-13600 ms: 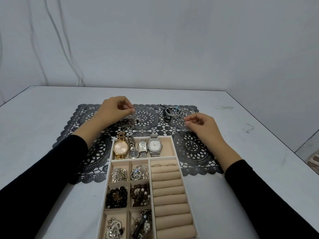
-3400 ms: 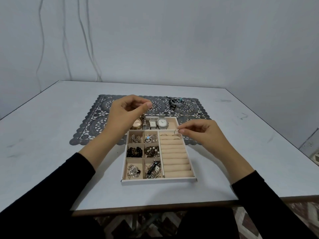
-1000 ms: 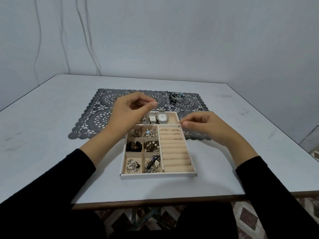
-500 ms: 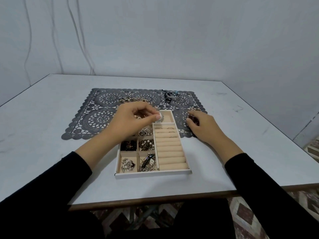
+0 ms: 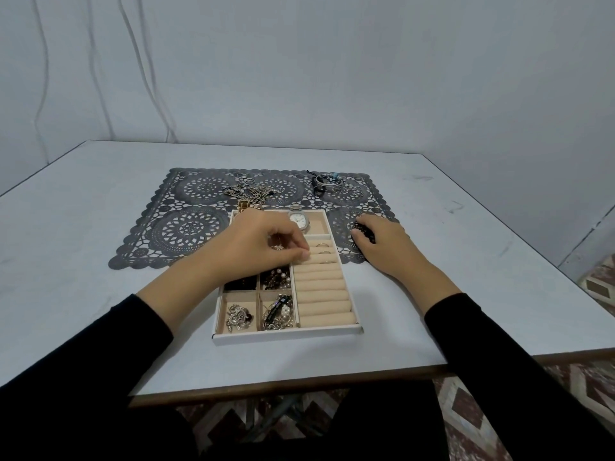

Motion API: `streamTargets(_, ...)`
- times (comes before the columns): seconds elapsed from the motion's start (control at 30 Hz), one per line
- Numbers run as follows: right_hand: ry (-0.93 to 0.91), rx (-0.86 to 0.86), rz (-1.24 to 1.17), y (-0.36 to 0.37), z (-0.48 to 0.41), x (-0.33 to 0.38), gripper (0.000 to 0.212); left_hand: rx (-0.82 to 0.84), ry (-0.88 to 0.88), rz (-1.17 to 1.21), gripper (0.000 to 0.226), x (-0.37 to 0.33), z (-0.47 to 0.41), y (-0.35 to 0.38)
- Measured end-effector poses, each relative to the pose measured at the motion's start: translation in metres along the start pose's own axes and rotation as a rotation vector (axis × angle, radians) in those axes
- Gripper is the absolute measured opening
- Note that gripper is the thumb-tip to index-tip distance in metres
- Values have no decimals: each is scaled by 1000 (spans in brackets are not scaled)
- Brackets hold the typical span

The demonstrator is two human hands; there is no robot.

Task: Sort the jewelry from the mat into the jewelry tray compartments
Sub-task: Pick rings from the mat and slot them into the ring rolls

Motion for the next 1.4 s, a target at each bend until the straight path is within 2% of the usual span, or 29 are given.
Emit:
streamTargets(0.53, -22, -9, -12, 1, -1, -2, 21, 114, 6, -40, 9, 1, 1, 0)
streamTargets(1.07, -34, -7, -2, 3, -2, -5, 22, 164, -155, 126, 10, 7, -2, -3)
streamTargets(1.4, -27, -8, -4, 4, -3, -6, 24, 153, -179, 122, 9, 5, -3, -1)
Point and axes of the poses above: each hand's wrist, its own z-axis away from the middle knuckle, its own y-axis out of the palm, x = y × z, the point moved 4 cm from there along -z, towards the middle knuckle, and after that the axes turned 8 degrees about -y, right-handed, at the moved point
